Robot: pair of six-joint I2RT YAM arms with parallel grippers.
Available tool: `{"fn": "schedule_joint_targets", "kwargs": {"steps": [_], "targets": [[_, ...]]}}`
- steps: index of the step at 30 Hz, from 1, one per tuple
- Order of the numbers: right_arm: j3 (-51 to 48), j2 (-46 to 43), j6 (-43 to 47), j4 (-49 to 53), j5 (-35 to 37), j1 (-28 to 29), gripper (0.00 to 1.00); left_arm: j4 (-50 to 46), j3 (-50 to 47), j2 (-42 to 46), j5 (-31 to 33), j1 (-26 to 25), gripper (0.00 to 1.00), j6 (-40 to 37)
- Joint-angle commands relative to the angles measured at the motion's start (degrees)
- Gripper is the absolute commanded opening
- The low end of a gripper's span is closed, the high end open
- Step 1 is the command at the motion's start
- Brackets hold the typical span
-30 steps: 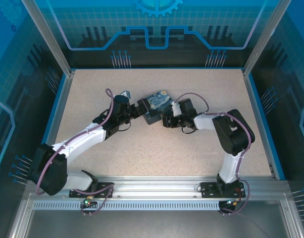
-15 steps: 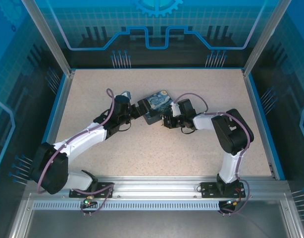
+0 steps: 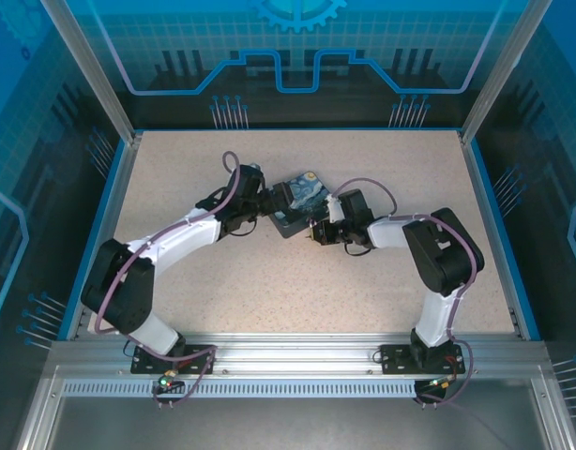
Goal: Unlock a padlock with a key
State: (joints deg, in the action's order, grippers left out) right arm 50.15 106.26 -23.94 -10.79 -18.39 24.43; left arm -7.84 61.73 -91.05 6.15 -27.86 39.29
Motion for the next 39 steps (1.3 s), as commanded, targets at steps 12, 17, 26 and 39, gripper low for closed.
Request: {"fn": "schedule_joint_targets", "kwargs": {"steps": [12,17,26,39], "targets": [[-1.9,-2.0,-4.1,2.6,0.5,-0.1,0.00,-6.6,2.5,-7.2,7.7,0.0,0.99,-6.0],[-2.1,-2.1,-3.9,2.6,0.3,-0.1,0.00,-6.8,1.9,-7.9,9.4,-1.4,0.99,-6.2],[-2.5,-2.4,-3.7,2.7,-0.1,-0.2,0.00,-7.5,1.7,-9.3,12.8,-3.8,0.99,-6.5],[-4.4,-3.9,-5.9,0.7,-0.8,-0.9,0.00,-8.2,0.6,-11.1,14.1,-5.1,0.99,-6.2]]}}
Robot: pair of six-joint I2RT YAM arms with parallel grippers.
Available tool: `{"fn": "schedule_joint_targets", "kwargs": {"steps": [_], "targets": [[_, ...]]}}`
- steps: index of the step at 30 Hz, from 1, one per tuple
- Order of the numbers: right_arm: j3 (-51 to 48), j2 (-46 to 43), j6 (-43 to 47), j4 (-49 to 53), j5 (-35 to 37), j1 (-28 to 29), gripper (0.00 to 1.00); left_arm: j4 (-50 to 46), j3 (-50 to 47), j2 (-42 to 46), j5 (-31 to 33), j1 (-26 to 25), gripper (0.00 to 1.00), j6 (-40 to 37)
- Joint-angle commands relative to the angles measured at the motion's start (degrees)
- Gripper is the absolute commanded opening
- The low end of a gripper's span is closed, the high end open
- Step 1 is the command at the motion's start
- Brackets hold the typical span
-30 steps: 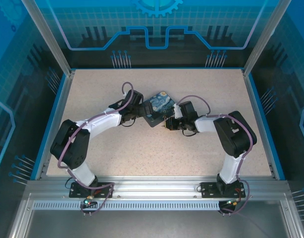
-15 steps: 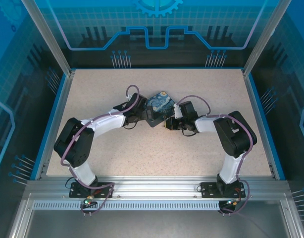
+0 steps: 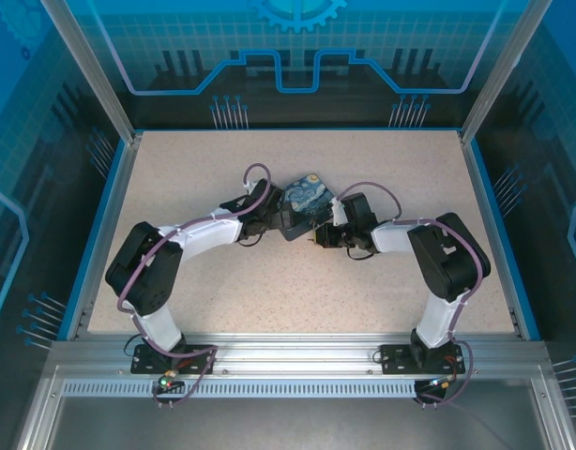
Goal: Unlock a padlock with a key
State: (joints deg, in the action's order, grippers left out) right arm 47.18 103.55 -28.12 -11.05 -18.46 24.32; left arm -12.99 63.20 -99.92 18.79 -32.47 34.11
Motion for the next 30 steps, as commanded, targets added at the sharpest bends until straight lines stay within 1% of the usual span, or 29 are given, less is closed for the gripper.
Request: {"fn": "schedule_joint_targets", "kwargs": {"steps": [1,6,11,16,21,25,30], "targets": [[-1.7,-1.2,-2.4,0.1,-1.2,-0.9,0.00,-2.9,-1.0,-2.4,1.6,-0.7,0.99,-1.0],[-2.9,-1.1,-6.6,-4.1,-3.2,-1.2,0.00,-2.4,-1.6,-3.2,0.5,-1.6,0.99,-0.4],[-4.3,-0.4,-13.4,-11.7,-4.5,-1.2,0.00,-1.9,-2.4,-4.1,-0.4,-2.6,0.99,0.7],[-5.6,0.8,-21.6,-18.9,-3.9,-1.5,0.00,-1.7,-3.4,-4.9,-1.2,-3.1,0.99,2.0],[-6.6,2.0,-28.8,-23.3,-2.7,-2.7,0.00,-1.3,-4.3,-5.2,-1.9,-3.2,0.98,2.6],[-7.1,2.6,-30.9,-24.7,-2.5,-4.0,0.00,-1.2,-4.5,-5.3,-2.3,-3.2,0.98,2.8],[-6.6,3.0,-28.3,-23.7,-3.9,-5.5,0.00,-1.2,-4.5,-5.6,-2.8,-3.2,0.97,2.4]]}}
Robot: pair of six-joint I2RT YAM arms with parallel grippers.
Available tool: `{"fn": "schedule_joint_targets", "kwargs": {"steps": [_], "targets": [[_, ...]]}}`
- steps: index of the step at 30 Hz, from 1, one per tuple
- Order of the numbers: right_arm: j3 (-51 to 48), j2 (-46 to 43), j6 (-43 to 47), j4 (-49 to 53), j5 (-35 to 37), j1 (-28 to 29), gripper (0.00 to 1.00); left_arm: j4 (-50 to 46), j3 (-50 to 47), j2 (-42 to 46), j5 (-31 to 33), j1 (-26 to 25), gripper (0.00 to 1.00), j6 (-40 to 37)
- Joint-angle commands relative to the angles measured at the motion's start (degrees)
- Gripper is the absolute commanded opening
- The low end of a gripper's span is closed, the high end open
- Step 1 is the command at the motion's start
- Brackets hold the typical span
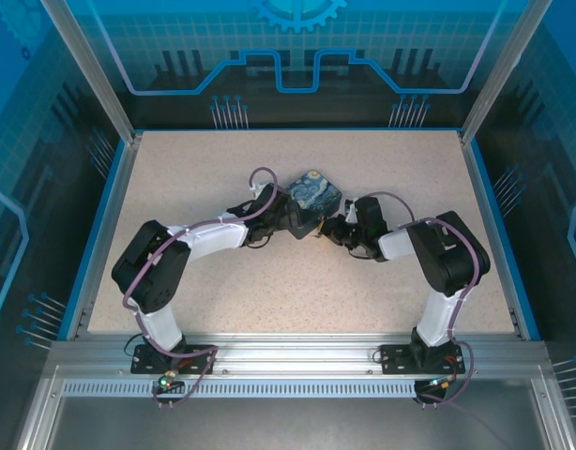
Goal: Unlock a padlock with a key
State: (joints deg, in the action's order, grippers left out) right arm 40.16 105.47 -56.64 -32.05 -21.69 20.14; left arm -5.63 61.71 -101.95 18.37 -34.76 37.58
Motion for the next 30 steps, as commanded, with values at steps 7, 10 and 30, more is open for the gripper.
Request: {"fn": "schedule_joint_targets", "kwargs": {"steps": [7,10,30], "targets": [[4.9,1.5,8.5,2.2,-6.0,-2.0,0.00,-8.7,-2.7,-4.2,-3.0,-0.9,0.97,-1.4],[5.5,1.7,8.8,2.2,-6.3,-2.5,0.00,-8.7,-2.6,-4.5,-3.1,-0.9,0.97,-1.5],[5.4,9.4,-4.6,-12.6,-10.7,-8.1,0.00,-8.7,-2.0,-5.6,-4.0,-0.9,0.95,-1.3]]}}
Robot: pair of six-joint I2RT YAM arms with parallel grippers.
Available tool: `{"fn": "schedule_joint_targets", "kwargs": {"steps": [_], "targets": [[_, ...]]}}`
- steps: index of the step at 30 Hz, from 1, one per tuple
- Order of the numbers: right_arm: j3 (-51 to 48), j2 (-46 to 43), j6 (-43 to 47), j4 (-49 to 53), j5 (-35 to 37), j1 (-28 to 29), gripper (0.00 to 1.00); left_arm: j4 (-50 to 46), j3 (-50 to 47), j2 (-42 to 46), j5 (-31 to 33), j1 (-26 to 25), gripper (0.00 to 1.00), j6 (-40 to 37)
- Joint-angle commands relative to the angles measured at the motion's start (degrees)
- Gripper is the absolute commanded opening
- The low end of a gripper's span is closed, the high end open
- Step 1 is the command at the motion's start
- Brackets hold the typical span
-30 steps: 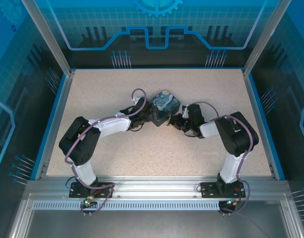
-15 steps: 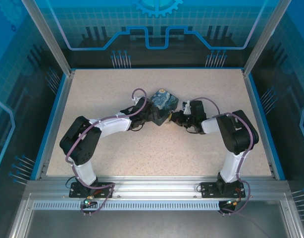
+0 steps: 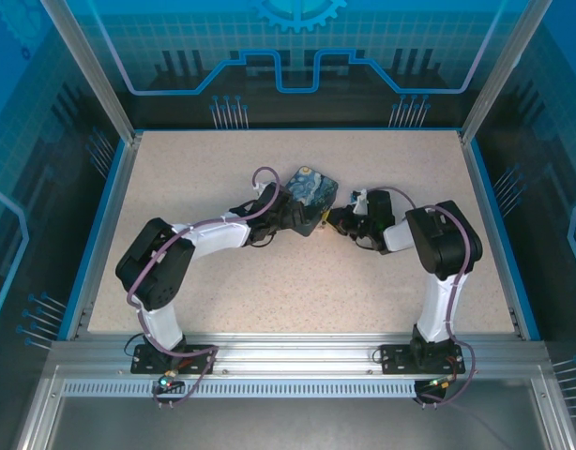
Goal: Unlock a padlock with a key
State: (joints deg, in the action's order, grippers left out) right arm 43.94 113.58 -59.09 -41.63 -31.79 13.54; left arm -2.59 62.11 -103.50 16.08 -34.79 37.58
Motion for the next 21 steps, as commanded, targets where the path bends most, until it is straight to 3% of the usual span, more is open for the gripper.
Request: {"fn": "schedule_joint_targets", "kwargs": {"steps": [1,6,19,21], "targets": [[2.9,1.5,-1.5,-1.3,-1.4,-1.3,0.00,-11.8,-2.3,-4.1,-1.9,-0.9,0.95,-1.3],[7.9,-1.1,6.7,13.9,1.0,-0.2,0.00,-12.0,-2.2,-4.1,-1.8,-0.9,0.95,-1.6],[-1.1,-4.5,5.2,12.8,2.3,-6.7,0.00,-12.8,-0.3,-3.8,-2.6,-0.8,0.97,-2.3],[-2.7,-6.0,5.4,13.3,3.2,-7.8,0.17,-13.2,0.2,-2.5,-3.0,-0.9,0.99,-2.7]]}}
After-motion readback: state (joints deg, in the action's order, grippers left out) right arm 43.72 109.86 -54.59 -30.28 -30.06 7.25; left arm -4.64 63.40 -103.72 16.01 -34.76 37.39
